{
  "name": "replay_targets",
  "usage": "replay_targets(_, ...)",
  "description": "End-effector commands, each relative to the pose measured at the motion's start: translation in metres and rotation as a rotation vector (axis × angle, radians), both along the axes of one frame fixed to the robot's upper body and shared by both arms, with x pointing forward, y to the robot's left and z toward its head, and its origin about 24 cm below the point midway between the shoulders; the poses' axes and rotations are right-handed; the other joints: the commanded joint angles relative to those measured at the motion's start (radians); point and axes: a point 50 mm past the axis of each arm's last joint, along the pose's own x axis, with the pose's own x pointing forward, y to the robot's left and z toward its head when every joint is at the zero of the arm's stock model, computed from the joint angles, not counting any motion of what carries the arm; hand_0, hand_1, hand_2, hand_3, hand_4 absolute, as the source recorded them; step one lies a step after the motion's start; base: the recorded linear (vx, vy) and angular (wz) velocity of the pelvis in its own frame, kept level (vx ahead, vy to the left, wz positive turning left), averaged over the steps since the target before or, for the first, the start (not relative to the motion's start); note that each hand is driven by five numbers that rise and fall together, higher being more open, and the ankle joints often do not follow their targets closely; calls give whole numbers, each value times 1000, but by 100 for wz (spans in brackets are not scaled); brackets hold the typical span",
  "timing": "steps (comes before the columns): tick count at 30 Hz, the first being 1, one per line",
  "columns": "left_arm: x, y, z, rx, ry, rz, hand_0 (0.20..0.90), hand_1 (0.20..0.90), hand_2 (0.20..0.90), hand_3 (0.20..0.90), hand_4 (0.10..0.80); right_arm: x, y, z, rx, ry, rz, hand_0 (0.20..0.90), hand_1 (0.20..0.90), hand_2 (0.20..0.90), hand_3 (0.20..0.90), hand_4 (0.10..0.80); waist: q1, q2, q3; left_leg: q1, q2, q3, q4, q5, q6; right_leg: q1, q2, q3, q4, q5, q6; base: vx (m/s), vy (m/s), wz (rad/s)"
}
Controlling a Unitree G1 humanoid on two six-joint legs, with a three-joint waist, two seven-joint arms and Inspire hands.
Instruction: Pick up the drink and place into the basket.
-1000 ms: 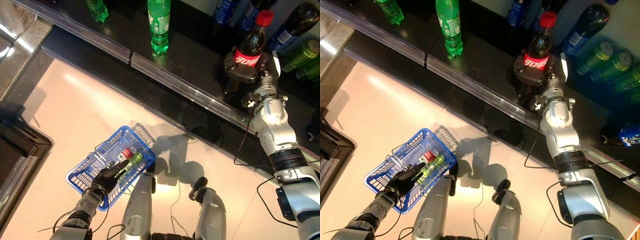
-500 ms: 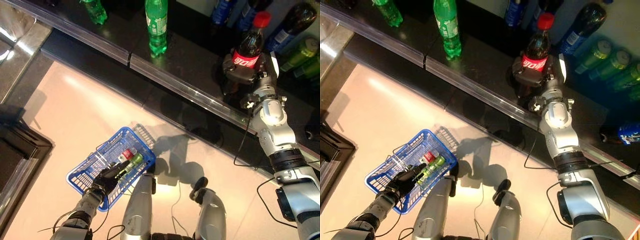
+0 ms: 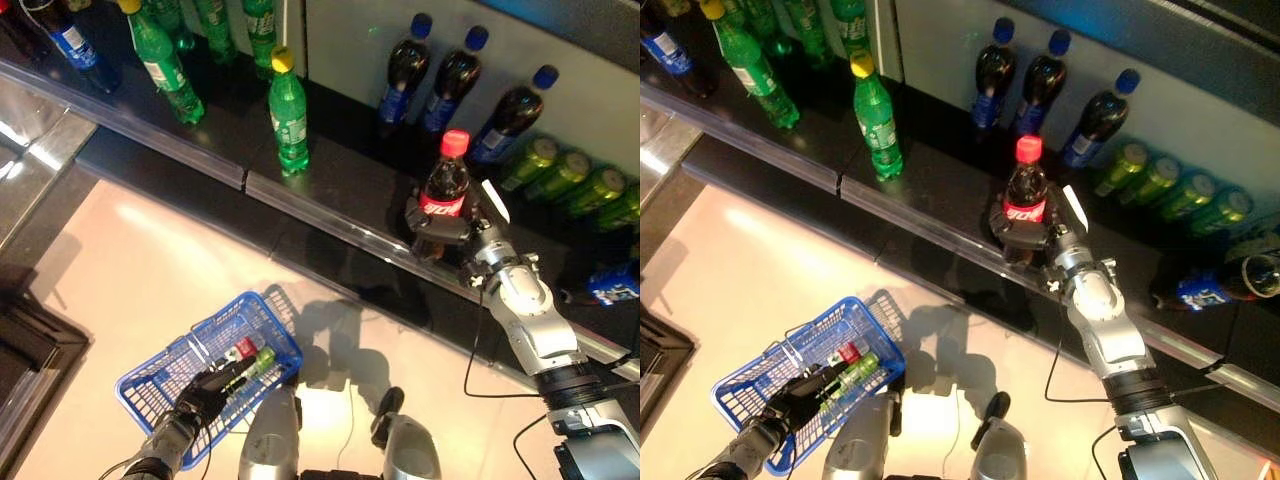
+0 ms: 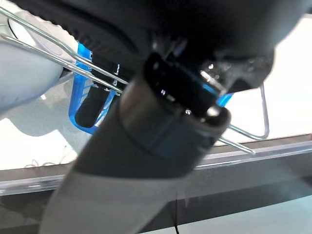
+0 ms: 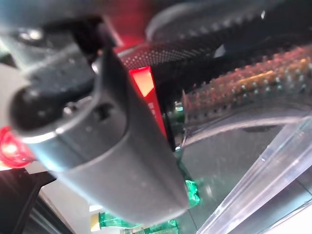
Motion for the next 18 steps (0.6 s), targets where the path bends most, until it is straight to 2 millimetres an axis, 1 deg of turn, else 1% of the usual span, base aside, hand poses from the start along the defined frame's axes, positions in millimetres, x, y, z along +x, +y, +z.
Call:
replay_targets(1, 0, -57, -7, -226, -140, -186, 300, 300, 300, 200, 100, -13, 1, 50, 27, -279, 78, 300, 300, 300, 200, 100, -1, 16, -286, 151, 16, 82, -159, -23, -4, -67, 40, 16, -55, 110, 18, 71, 21, 7)
replay_targets(5, 3, -65, -6, -250, -160, -202, 300, 300, 300, 200, 100, -22, 6, 39, -1, -257, 145, 300, 300, 300, 200, 100, -5, 12, -326, 182, 16, 97, -185, -23, -9, -21, 51, 15, -104, 102, 10, 59, 31, 4)
replay_targets(12, 9, -71, -2, -280, -201, -198, 300, 300, 300, 200, 100, -30, 19, 33, -30, -242, 248, 300, 300, 300, 200, 100, -14, 7, -368, 200, 18, 115, -197, -21, -15, 16, 56, 28, -153, 111, 4, -1, 4, -1)
replay_targets(18, 17, -75, 6, -323, -293, -174, 300, 300, 300, 200, 100, -38, 30, 25, -66, -221, 341, 300, 300, 300, 200, 100, -18, 5, -391, 212, 23, 120, -200, -20, -21, 36, 67, 43, -177, 113, -2, -9, 1, -1)
